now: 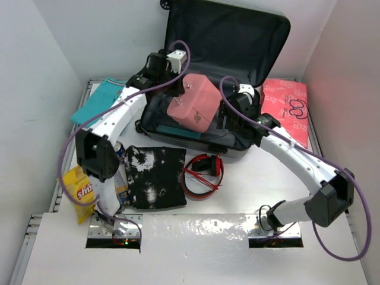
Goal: Pack the luggage
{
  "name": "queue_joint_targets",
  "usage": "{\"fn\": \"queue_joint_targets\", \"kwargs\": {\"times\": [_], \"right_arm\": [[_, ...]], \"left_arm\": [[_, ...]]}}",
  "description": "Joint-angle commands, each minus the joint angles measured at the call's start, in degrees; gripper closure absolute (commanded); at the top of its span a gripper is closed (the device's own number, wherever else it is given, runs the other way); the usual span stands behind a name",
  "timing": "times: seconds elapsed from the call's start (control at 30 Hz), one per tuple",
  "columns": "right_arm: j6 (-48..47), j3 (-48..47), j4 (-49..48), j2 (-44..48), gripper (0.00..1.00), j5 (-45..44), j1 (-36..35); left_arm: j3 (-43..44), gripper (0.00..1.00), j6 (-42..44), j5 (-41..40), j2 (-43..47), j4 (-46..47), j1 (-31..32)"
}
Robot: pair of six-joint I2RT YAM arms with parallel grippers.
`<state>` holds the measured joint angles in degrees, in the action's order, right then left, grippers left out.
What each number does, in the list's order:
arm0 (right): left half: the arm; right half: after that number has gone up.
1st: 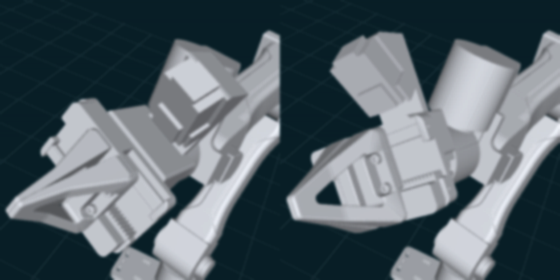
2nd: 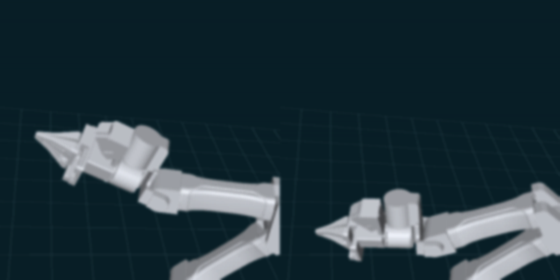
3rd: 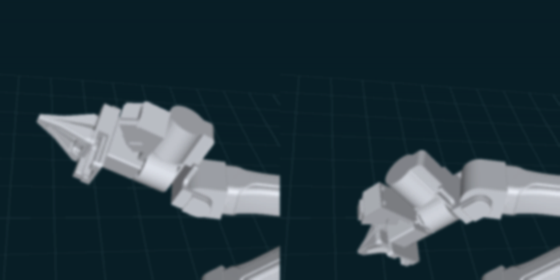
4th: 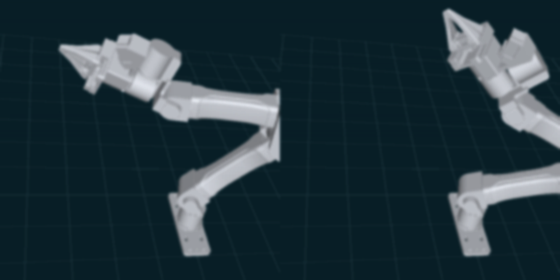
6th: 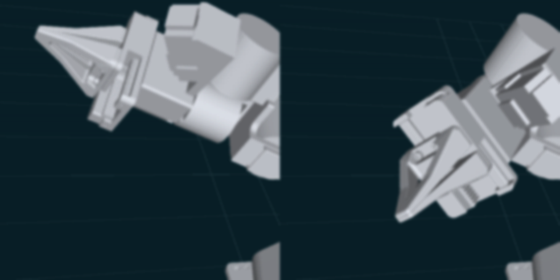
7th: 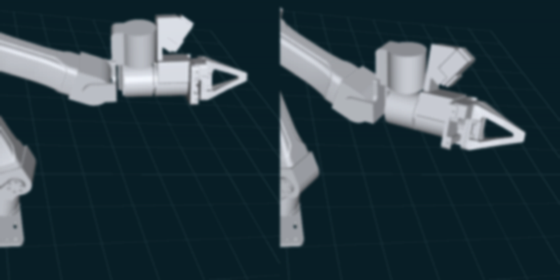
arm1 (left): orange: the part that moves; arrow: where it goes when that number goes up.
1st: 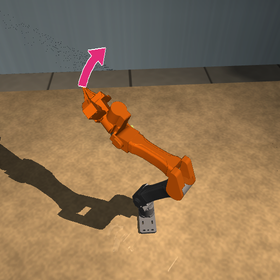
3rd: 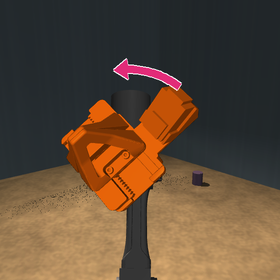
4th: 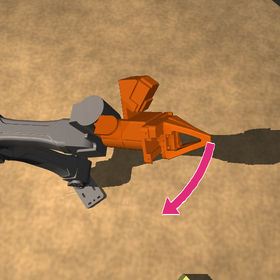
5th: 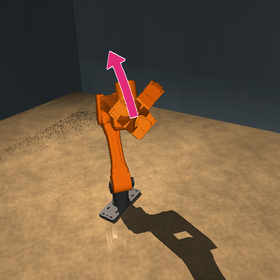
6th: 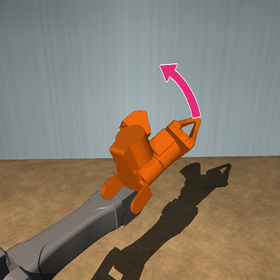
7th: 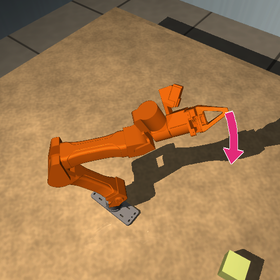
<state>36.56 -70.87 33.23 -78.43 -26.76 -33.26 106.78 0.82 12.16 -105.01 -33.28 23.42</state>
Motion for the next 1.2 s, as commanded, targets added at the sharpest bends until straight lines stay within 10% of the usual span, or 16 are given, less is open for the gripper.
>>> {"fn": "queue_joint_targets", "kwargs": {"times": [0.0,0.53,0.87,1.17], "right_arm": [[1.6,1.5,-1.8,-2.2,0.23,-0.9,0.7],[-1.7,-21.0,-6.1,-29.3,0.38,14.9,4.5],[-3.1,-31.8,-7.8,-38.9,0.55,17.6,4.5],[-1.5,-25.4,-12.9,-35.5,0.54,20.0,4.8]], "left_arm": [[0.4,1.00,-7.0,1.4,-1.9,7.7,-3.8],[7.7,0.98,9.0,-24.1,-22.3,3.5,-4.9],[7.8,0.37,5.7,-16.4,-14.4,4.1,-4.3],[7.9,0.50,4.1,-10.1,-6.4,1.1,-4.7]]}}
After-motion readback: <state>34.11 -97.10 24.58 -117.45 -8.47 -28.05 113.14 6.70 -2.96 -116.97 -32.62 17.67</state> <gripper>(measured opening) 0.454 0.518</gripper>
